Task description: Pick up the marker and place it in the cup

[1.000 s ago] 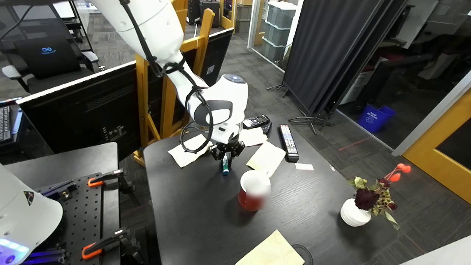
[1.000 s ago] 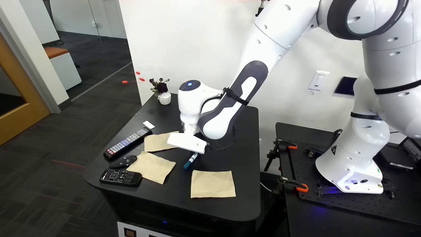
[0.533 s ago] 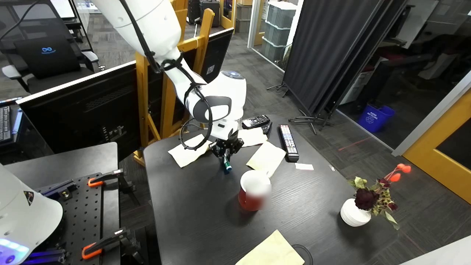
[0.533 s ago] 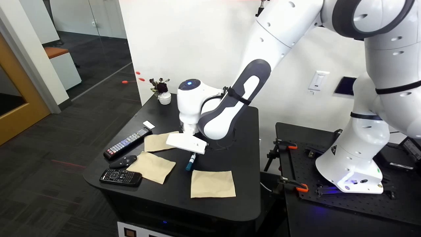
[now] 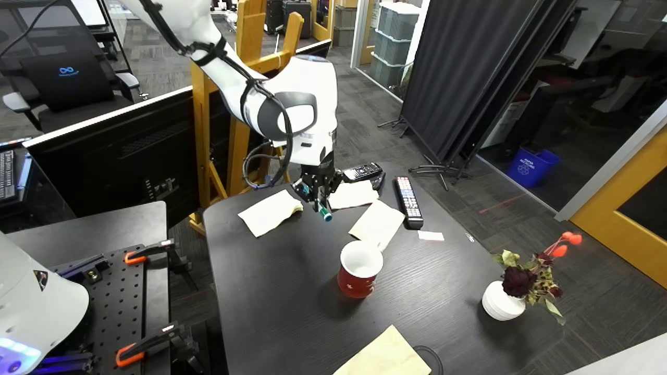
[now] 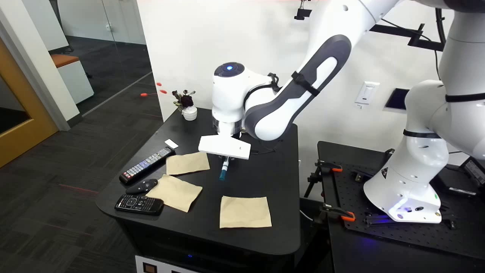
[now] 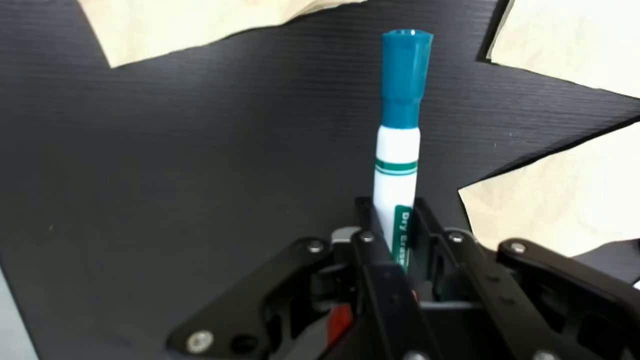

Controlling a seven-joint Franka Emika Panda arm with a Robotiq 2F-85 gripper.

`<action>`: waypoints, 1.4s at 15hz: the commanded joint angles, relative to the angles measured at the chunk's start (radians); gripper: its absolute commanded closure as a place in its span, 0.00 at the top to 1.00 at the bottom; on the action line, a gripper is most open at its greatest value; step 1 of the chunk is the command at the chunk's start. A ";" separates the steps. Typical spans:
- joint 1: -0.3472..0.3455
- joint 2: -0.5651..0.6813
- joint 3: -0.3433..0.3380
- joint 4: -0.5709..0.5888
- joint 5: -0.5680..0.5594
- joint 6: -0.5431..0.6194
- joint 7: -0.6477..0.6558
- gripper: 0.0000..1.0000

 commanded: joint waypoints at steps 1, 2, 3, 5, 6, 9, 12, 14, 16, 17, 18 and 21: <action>0.006 -0.150 -0.015 -0.066 -0.107 -0.120 -0.013 0.05; -0.001 -0.174 -0.009 -0.064 -0.140 -0.165 -0.009 0.05; -0.009 -0.194 -0.002 -0.061 -0.173 -0.207 -0.006 0.05; -0.023 -0.225 0.010 -0.048 -0.240 -0.293 0.009 0.05; -0.029 -0.235 0.014 -0.041 -0.277 -0.331 0.020 0.05; -0.046 -0.247 0.029 -0.023 -0.393 -0.410 0.035 0.05; -0.061 -0.235 0.043 -0.012 -0.539 -0.434 0.065 0.05; -0.067 -0.224 0.053 -0.009 -0.646 -0.439 0.109 0.05; -0.070 -0.211 0.061 -0.006 -0.755 -0.455 0.175 0.05; -0.068 -0.207 0.069 -0.017 -0.803 -0.462 0.218 0.05; -0.069 -0.198 0.074 -0.018 -0.845 -0.472 0.256 0.05; -0.073 -0.159 0.091 -0.022 -0.953 -0.504 0.369 0.05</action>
